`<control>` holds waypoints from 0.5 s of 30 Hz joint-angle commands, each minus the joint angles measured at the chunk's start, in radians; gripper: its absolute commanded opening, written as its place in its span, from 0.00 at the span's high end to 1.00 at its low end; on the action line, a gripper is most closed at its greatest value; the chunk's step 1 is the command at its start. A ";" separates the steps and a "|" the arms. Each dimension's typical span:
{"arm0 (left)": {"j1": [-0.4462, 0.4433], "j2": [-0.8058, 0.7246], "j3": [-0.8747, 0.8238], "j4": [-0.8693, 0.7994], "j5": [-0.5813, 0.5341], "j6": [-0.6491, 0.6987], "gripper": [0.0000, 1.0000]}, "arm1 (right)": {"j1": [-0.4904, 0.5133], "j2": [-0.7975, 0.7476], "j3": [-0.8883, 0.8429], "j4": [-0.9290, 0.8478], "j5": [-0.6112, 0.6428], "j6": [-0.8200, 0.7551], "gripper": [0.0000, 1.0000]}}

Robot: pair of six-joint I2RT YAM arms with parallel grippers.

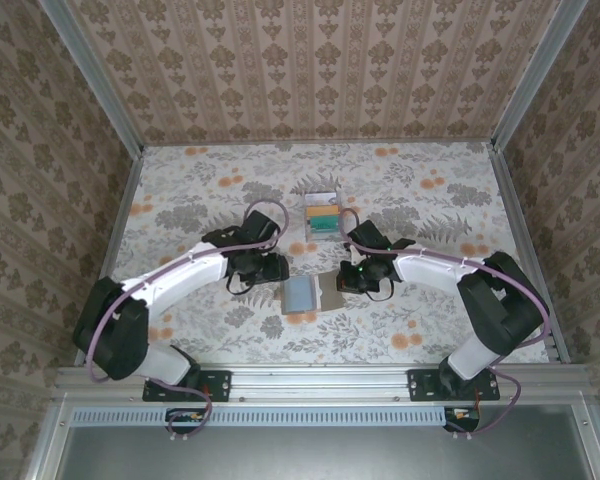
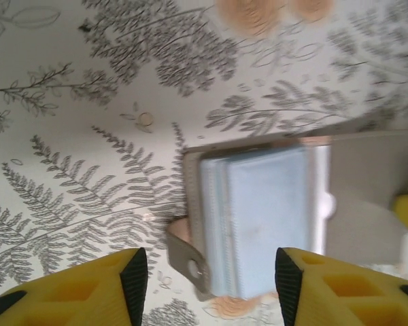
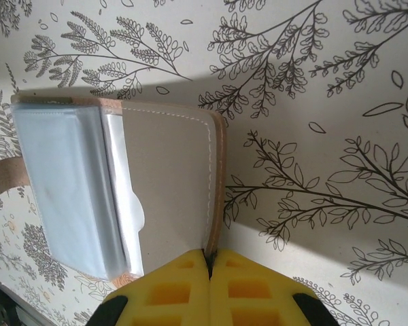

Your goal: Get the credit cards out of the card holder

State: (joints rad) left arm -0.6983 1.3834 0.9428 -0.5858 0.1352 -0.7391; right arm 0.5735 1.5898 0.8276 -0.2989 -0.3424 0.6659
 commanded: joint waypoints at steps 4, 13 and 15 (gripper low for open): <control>-0.022 -0.052 -0.036 0.131 0.121 -0.003 0.50 | -0.003 -0.042 -0.048 0.063 0.037 0.047 1.00; -0.059 0.081 -0.025 0.161 0.191 -0.007 0.67 | 0.003 -0.063 -0.095 0.161 0.037 0.118 1.00; -0.061 0.103 -0.027 0.131 0.170 -0.020 0.72 | 0.009 -0.063 -0.094 0.167 0.039 0.121 1.00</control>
State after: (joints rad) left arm -0.7525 1.4651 0.9211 -0.4301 0.2962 -0.7498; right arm 0.5747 1.5509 0.7437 -0.1745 -0.3275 0.7563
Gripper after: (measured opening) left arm 0.293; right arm 0.067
